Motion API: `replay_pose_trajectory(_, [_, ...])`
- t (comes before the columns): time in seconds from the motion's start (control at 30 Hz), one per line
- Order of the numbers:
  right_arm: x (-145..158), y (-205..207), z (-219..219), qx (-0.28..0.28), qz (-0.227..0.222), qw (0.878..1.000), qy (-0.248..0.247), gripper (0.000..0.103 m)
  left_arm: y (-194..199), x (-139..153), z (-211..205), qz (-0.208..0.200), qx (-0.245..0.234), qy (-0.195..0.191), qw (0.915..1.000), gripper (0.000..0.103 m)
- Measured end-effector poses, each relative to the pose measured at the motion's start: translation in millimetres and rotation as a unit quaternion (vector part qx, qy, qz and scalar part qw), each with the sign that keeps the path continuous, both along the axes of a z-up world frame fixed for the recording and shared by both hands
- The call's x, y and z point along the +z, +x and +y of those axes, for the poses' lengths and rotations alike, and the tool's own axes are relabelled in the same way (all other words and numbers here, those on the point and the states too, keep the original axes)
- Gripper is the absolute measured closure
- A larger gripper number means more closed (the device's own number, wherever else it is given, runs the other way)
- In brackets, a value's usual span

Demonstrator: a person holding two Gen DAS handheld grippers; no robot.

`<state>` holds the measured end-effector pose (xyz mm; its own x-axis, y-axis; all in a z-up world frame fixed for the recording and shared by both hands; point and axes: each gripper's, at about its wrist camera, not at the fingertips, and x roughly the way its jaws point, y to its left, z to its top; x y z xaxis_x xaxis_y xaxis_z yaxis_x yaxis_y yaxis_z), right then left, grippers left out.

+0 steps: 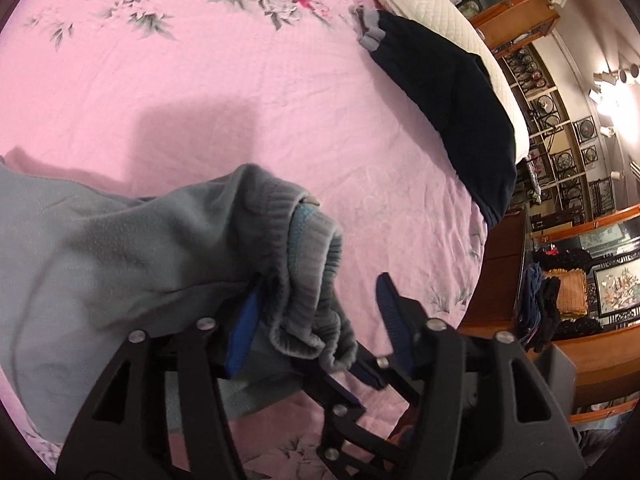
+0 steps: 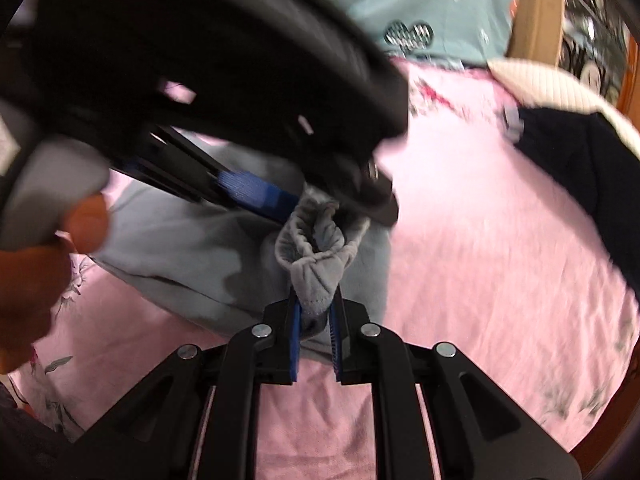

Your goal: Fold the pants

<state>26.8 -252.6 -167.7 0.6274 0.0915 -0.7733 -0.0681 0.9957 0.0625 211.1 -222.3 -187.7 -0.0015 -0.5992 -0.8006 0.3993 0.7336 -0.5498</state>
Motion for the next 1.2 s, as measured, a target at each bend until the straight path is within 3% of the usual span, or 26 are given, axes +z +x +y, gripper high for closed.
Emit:
replay_pose_trajectory(0.07, [0.6,-2.9,-10.8,-0.016,0.011,1.0,0.021,0.069,-3.1,14.5,2.7,-0.019,-0.006,-0.003,0.9998,0.033])
replay_pose_trajectory(0.13, [8.3,-9.6,-22.3,-0.03,0.01,0.999,0.036,0.063,-4.5,29.4,11.7,-0.039,-0.006,-0.002,0.9992,0.027])
replay_pose_trajectory(0.27, [33.2,-16.2,-55.5,-0.061,-0.016,0.997,0.039,0.063,-5.0,53.2,54.9,-0.097,0.02,0.012,0.9951,0.022])
replay_pose_trajectory(0.37, [54.6,-10.0,-66.0,-0.067,-0.046,0.994,0.069,0.063,-4.2,44.8,92.4,-0.099,0.053,0.032,0.9932,0.022])
replay_pose_trajectory(0.53, [67.5,45.6,-46.7,-0.011,-0.065,0.991,0.118,0.077,-12.3,16.7,126.0,-0.084,0.083,0.043,0.992,0.025])
replay_pose_trajectory(0.63, [57.1,81.7,-30.6,0.005,-0.032,0.989,0.143,0.079,-16.6,1.4,135.0,-0.072,0.081,0.043,0.9932,0.025])
replay_pose_trajectory(0.7, [39.4,102.8,-34.8,-0.019,0.008,0.989,0.148,0.079,-18.2,-9.1,136.2,-0.066,0.074,0.046,0.994,0.025])
replay_pose_trajectory(0.77, [20.0,101.6,-42.8,-0.064,0.04,0.987,0.14,0.082,-18.5,-21.7,137.4,-0.06,0.067,0.055,0.9945,0.025])
replay_pose_trajectory(0.8, [9.0,96.3,-51.4,-0.081,0.054,0.985,0.144,0.088,-19.3,-27.5,139.3,-0.055,0.064,0.058,0.9948,0.025])
replay_pose_trajectory(0.83, [1.5,94.4,-58.1,-0.089,0.061,0.983,0.147,0.101,-19.9,-32.0,140.8,-0.052,0.06,0.056,0.9953,0.025])
replay_pose_trajectory(0.87, [-3.5,90.1,-64.8,-0.093,0.067,0.981,0.154,0.103,-21.1,-33.2,143.3,-0.056,0.057,0.049,0.9956,0.025])
replay_pose_trajectory(1.0, [15.9,74.1,-58.6,-0.087,0.061,0.985,0.135,0.098,-21.1,-30.2,147.2,-0.055,0.046,0.039,0.9967,0.025])
replay_pose_trajectory(1.1, [45.0,62.6,-49.3,-0.06,0.031,0.984,0.163,0.096,-20.0,-21.3,155.6,-0.058,0.048,0.034,0.9966,0.025])
replay_pose_trajectory(1.2, [53.9,47.7,-44.3,-0.042,0.041,0.983,0.172,0.096,-18.1,-15.4,167.5,-0.062,0.057,0.028,0.996,0.024])
